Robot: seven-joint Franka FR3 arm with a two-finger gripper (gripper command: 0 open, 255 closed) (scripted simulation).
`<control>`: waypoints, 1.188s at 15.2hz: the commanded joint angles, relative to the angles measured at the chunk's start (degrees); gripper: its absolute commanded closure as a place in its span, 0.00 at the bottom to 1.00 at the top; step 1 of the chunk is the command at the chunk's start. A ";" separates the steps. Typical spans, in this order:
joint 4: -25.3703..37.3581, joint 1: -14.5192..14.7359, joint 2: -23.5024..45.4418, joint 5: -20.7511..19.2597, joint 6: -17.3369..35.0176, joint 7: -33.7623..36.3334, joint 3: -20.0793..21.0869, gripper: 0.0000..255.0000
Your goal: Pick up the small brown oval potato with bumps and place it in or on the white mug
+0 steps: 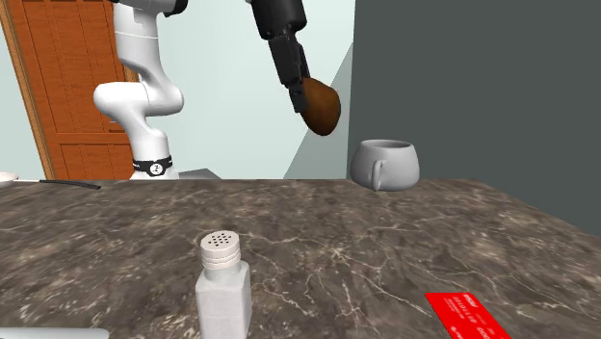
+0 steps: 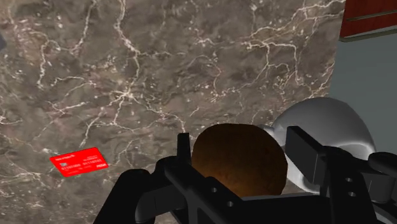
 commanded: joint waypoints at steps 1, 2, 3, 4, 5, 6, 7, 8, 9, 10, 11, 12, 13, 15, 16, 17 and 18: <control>0.81 1.60 0.76 -0.72 0.47 2.63 0.78 1.00; 1.17 2.44 1.08 -1.10 0.69 3.96 1.15 1.00; 1.59 3.28 1.45 -1.50 0.88 5.29 1.52 1.00; 2.10 4.11 1.87 -1.90 1.04 6.63 1.89 1.00; 2.68 4.96 2.34 -2.32 1.17 7.97 2.24 1.00; 3.34 5.80 2.86 -2.76 1.26 9.31 2.58 1.00; 4.07 6.66 3.44 -3.20 1.32 10.65 2.91 1.00; 4.90 7.50 4.07 -3.67 1.34 11.99 3.24 1.00; 5.80 8.37 4.75 -4.13 1.32 13.32 3.53 1.00; 6.79 9.26 5.49 -4.60 1.27 14.64 3.81 1.00; 7.87 10.14 6.28 -5.09 1.17 15.96 4.07 1.00; 9.05 11.03 7.13 -5.58 1.02 17.27 4.32 1.00; 10.32 11.93 8.04 -6.08 0.83 18.57 4.54 1.00; 13.17 13.77 10.05 -7.08 0.29 21.13 4.93 1.00; 14.76 14.70 11.14 -7.59 -0.06 22.39 5.10 1.00; 15.68 15.22 11.77 -7.85 -0.28 23.06 5.16 1.00; 15.01 15.22 11.83 -7.82 0.45 22.97 5.15 1.00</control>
